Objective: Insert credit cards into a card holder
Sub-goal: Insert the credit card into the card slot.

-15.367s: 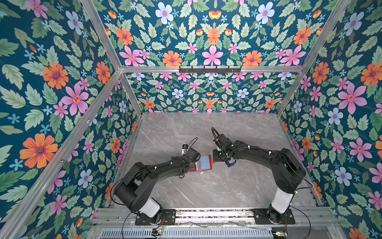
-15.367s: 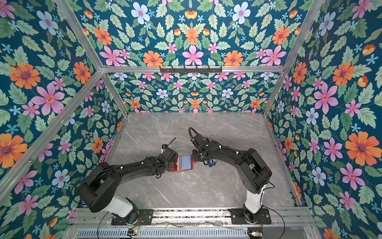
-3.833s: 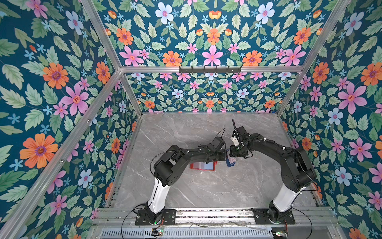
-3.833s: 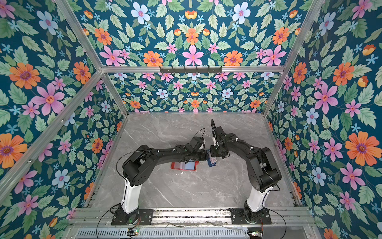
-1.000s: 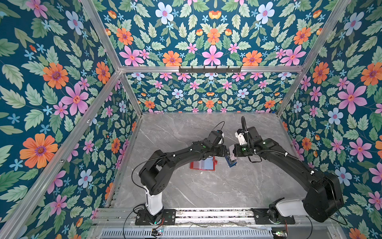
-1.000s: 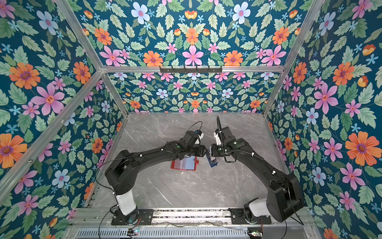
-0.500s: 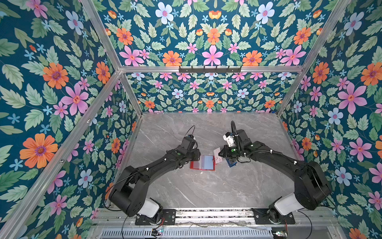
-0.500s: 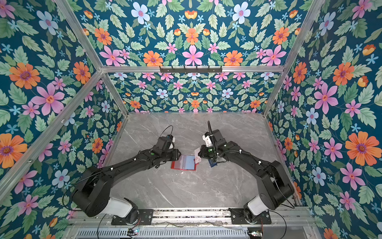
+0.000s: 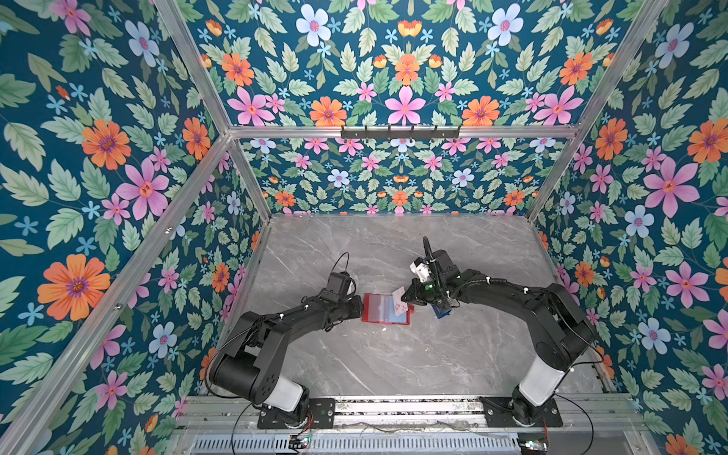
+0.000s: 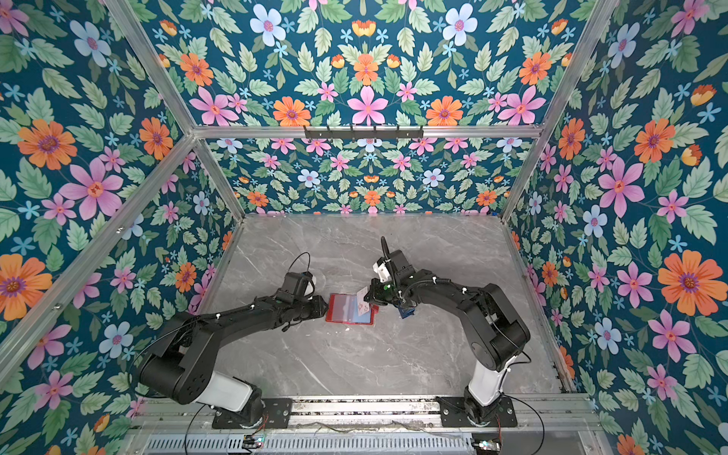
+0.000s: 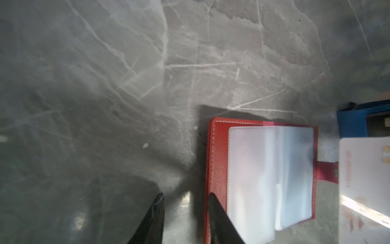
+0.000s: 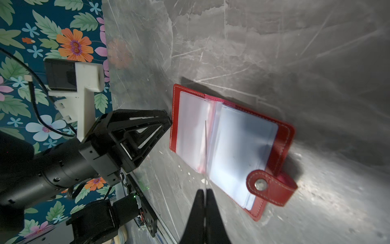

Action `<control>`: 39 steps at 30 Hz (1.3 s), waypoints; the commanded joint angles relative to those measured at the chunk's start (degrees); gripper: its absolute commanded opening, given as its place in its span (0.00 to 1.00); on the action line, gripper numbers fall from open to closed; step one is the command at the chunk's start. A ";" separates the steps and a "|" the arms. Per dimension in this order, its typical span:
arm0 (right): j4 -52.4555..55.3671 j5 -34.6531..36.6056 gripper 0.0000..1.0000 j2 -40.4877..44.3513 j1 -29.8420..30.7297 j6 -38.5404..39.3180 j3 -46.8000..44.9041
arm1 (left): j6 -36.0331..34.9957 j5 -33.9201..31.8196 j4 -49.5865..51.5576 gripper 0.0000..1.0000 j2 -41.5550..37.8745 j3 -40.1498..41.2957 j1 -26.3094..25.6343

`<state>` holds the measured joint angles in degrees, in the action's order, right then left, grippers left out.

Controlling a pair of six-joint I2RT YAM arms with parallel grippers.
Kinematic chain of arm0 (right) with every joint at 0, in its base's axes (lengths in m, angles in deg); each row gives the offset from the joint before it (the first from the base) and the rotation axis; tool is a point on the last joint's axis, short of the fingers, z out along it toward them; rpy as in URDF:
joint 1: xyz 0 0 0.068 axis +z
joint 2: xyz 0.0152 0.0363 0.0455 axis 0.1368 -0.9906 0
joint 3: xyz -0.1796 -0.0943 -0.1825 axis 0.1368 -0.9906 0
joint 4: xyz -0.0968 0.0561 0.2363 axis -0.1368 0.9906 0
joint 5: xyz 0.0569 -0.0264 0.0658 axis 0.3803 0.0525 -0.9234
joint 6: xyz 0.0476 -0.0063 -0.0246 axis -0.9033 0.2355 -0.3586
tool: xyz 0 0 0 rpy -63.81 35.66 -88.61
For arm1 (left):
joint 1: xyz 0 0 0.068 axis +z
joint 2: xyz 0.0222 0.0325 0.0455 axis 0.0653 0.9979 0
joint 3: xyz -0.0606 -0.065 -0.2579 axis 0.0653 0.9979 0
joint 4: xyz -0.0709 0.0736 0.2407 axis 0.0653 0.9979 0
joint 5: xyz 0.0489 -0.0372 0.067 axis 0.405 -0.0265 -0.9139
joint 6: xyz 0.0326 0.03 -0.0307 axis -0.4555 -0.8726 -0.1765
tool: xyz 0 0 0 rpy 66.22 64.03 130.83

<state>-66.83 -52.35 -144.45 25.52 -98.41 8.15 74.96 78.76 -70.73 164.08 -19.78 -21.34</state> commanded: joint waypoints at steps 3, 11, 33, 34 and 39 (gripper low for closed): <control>-1.95 -1.60 0.00 -1.50 0.14 -0.81 0.63 | 0.98 3.38 -3.70 0.34 0.81 0.94 0.03; -1.86 -1.78 0.00 -3.97 0.71 -0.84 1.67 | 2.54 5.47 -5.49 0.28 0.19 2.57 0.03; -4.41 -4.35 0.00 -7.97 1.15 -2.70 2.17 | 4.43 7.01 -6.81 0.00 -0.91 5.17 -0.02; -4.50 -4.45 0.00 -8.31 1.15 -2.65 2.27 | 4.43 6.99 -6.81 0.00 -0.85 5.16 -0.06; -5.02 -5.27 0.00 -8.95 1.32 -2.79 2.58 | 4.35 6.90 -6.74 0.00 -0.47 5.10 -0.06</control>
<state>-70.89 -56.83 -153.08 26.66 -100.31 10.38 78.96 85.45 -77.27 163.38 -14.58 -21.42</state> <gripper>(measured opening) 0.050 0.049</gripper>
